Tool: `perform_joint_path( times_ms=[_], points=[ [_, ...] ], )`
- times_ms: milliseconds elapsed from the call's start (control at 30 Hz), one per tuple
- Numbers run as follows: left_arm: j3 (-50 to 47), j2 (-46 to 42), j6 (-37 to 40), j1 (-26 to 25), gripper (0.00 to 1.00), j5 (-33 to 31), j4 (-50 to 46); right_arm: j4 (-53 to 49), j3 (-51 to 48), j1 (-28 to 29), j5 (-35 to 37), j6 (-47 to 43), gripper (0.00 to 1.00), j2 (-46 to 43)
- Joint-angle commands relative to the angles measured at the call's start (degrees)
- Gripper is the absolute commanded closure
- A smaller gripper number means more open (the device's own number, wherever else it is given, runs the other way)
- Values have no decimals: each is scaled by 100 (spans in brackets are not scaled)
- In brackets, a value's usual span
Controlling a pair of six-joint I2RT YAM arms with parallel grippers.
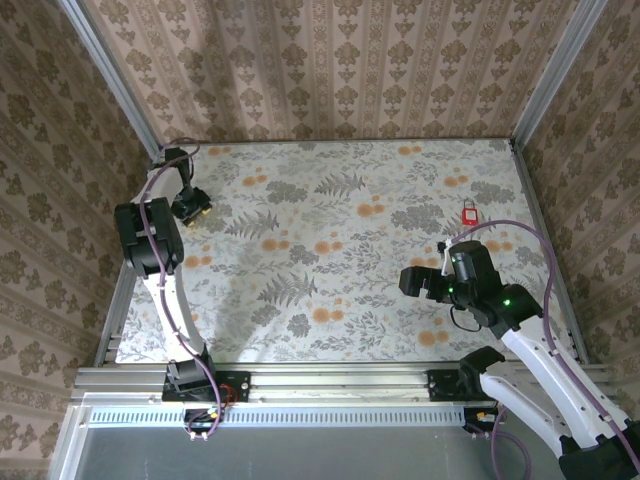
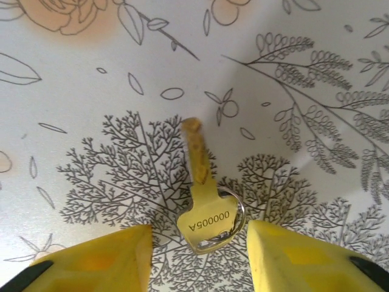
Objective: Unlock with the key
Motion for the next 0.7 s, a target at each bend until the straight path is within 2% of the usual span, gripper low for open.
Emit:
perform_joint_path(
  times_ms=[0,200,667],
  points=[
    [51,407,222,-142,61,273,172,32,-77,43,-108,-99,0,-103],
    [-153,319,497,-47,73,411,291,98,-84,43,-150,-44,0,-109],
    [-939,-313,1171,-39,85,961,1022,286,8,52,-254,39,0,71]
  ],
)
